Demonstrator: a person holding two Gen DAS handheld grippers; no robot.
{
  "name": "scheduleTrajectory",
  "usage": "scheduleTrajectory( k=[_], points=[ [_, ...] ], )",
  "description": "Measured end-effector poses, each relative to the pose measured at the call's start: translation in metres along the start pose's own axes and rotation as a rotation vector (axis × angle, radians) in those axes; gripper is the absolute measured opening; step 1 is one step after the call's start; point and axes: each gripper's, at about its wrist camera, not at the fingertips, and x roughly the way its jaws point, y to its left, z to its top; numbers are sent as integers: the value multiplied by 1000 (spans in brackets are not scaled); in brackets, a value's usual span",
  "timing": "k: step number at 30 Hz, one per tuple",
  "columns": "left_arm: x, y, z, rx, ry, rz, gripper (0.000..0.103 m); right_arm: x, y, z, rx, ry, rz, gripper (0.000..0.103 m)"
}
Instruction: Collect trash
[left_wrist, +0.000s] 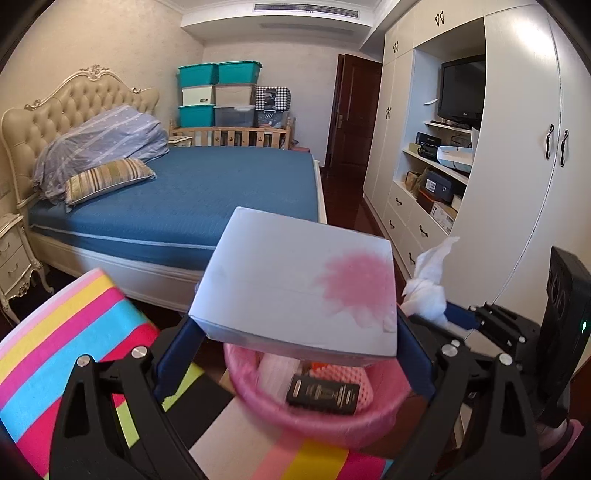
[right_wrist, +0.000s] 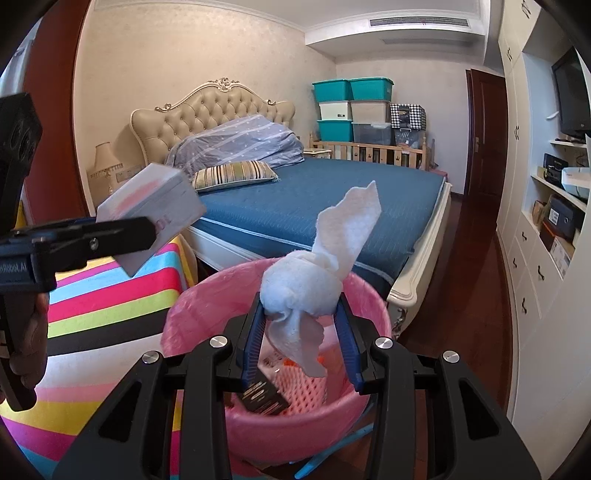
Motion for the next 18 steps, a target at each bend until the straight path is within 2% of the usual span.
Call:
scheduleTrajectory(
  k=[4,5,6,7,11,18],
  points=[
    [17,-5,19,5,8,-59,92,12,-5,4,-15,3,12,42],
    [21,-8,25,10,12,-71,93,15,-6,5,-21,-2,14,53],
    [23,-9,28,12,10,-69,93,15,-6,4,-19,-9,16,72],
    [25,-10,34,14,1,-55,96,15,-6,4,-14,-14,22,75],
    [19,-7,46,6,-46,-24,98,9,-12,2,-12,-26,-6,75],
    [-13,7,48,-3,-97,69,98,-34,-12,5,-2,-65,-48,77]
  ],
)
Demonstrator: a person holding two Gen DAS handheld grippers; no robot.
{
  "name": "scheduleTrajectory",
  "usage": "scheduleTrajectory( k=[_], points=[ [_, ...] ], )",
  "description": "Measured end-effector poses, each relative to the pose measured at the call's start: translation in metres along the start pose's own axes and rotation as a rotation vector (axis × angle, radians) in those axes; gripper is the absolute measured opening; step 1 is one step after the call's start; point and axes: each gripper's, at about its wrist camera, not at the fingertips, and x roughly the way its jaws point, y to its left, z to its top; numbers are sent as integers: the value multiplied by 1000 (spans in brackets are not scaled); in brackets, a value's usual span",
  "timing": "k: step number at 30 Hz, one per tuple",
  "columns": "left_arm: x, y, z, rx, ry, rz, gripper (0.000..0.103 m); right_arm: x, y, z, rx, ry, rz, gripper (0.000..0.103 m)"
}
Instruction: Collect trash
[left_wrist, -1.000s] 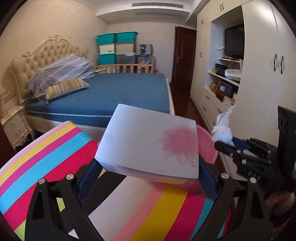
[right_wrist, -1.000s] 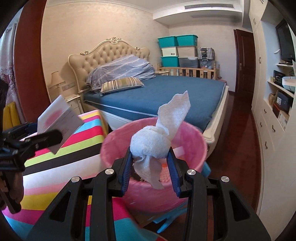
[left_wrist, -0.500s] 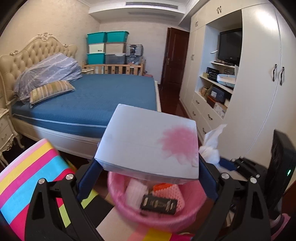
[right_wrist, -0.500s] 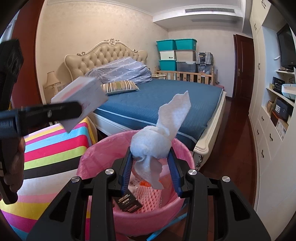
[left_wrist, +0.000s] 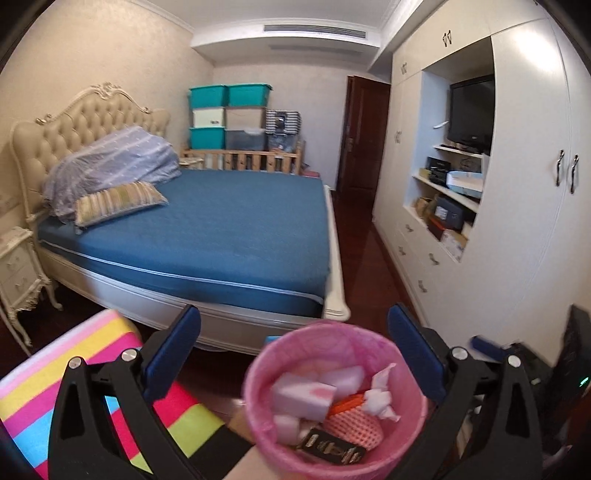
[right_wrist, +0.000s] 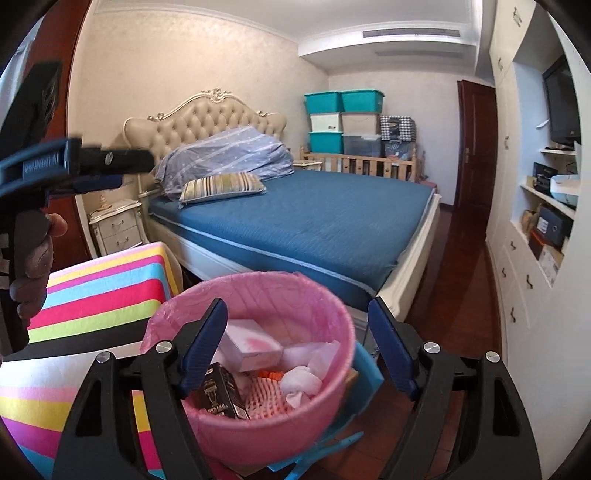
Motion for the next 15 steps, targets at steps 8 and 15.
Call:
scheduleTrajectory(
  k=[8,15],
  points=[
    [-66,3,9,48,-123,108,98,-58,20,36,-46,-60,-44,85],
    [-116,1,-8,60,-179,127,98,-96,45,42,-27,-77,-68,85]
  ],
)
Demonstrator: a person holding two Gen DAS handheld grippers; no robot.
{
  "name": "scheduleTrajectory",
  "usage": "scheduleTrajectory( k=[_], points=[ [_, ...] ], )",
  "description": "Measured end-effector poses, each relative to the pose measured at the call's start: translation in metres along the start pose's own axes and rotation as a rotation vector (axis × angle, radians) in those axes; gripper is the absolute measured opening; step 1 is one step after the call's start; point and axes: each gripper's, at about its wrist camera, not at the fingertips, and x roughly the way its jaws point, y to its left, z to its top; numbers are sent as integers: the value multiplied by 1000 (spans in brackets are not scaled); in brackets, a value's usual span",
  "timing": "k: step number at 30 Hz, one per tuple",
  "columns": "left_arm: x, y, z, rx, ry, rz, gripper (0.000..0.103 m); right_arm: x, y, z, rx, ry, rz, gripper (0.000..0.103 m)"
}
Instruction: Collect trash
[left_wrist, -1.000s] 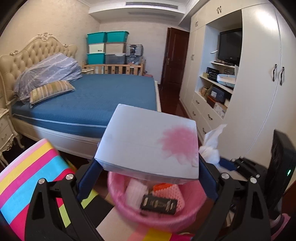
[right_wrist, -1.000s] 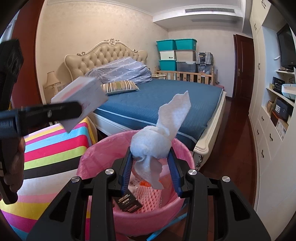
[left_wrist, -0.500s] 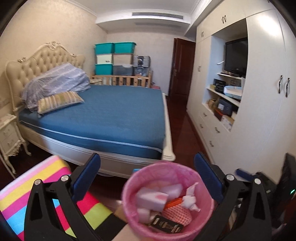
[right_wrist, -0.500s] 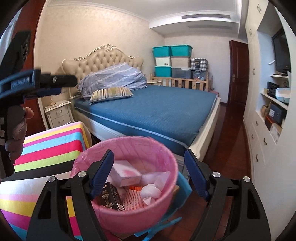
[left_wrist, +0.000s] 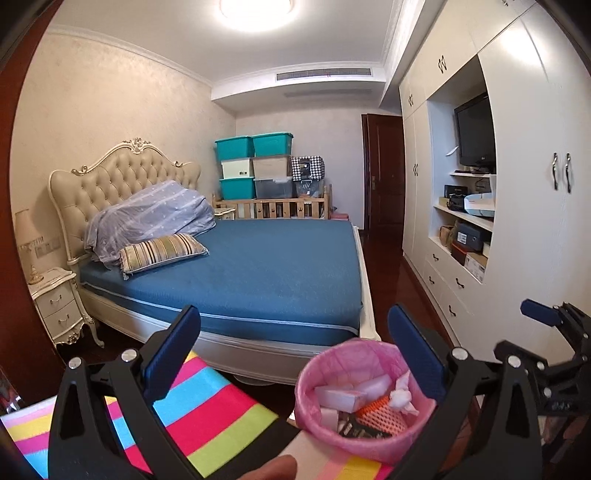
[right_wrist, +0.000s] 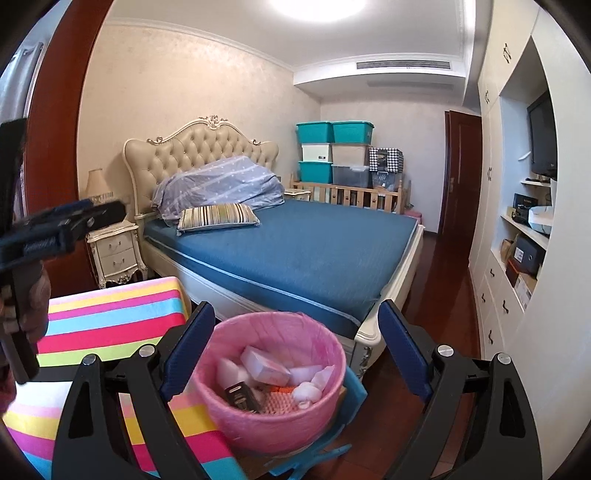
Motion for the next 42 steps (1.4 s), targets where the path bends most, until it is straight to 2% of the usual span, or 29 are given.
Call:
scheduleTrajectory(
  k=[6,14,21,33,42],
  points=[
    [-23,-1,-48,-13,65,-11,98,-4,22,-18,-24,92,-16,85],
    [-37,-4,-94,12,102,23,98,-4,47,-35,-65,135,-10,85],
    [-28,-2,-110,17,127,27,98,6,52,-53,-47,186,-23,85],
    [-13,-6,-124,16,160,28,98,14,36,-63,30,166,-34,85],
    [-10,-8,-127,11,169,27,98,16,35,-71,43,162,-28,85]
  ],
)
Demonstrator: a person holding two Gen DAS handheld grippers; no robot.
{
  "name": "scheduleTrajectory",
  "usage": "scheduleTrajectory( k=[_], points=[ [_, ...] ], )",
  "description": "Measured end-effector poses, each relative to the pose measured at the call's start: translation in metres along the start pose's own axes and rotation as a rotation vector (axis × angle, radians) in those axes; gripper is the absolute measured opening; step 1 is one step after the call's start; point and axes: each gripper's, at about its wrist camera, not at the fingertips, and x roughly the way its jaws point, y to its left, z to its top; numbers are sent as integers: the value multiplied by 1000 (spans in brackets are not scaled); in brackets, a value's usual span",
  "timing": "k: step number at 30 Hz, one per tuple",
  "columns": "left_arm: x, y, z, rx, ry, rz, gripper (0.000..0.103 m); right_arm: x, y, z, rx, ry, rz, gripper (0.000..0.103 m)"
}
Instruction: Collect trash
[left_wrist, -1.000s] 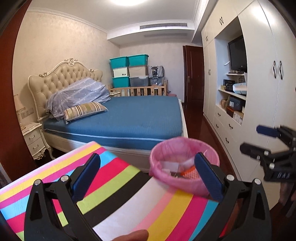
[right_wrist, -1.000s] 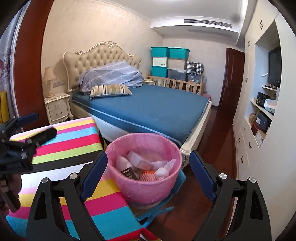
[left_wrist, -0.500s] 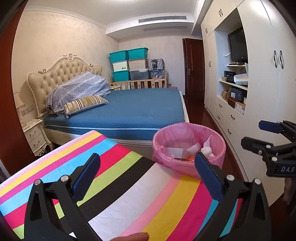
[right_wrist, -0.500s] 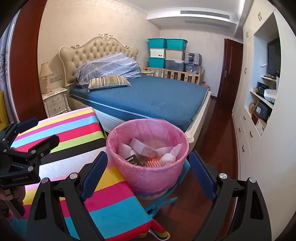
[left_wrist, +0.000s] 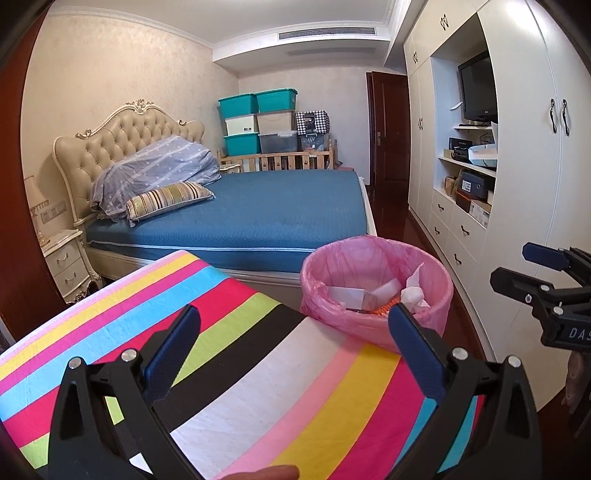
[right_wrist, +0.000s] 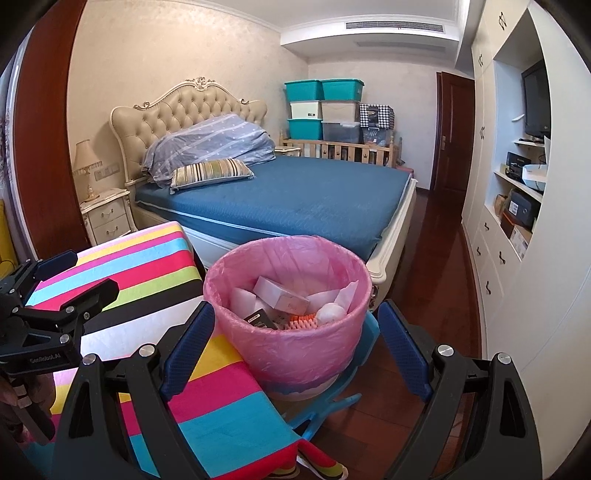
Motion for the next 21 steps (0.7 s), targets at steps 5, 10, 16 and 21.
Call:
scheduleTrajectory(
  k=[5,10,16,21],
  points=[
    [4,-3,-4,5,13,-3,98,3,-3,-4,8,9,0,85],
    [8,-6,-7,11,25,-15,98,4,-7,-4,16,9,-1,85],
    [11,-6,-9,11,37,-22,98,5,-8,-6,25,16,1,85],
    [12,-5,-10,6,41,-23,98,7,-8,-6,22,18,3,85]
  ],
)
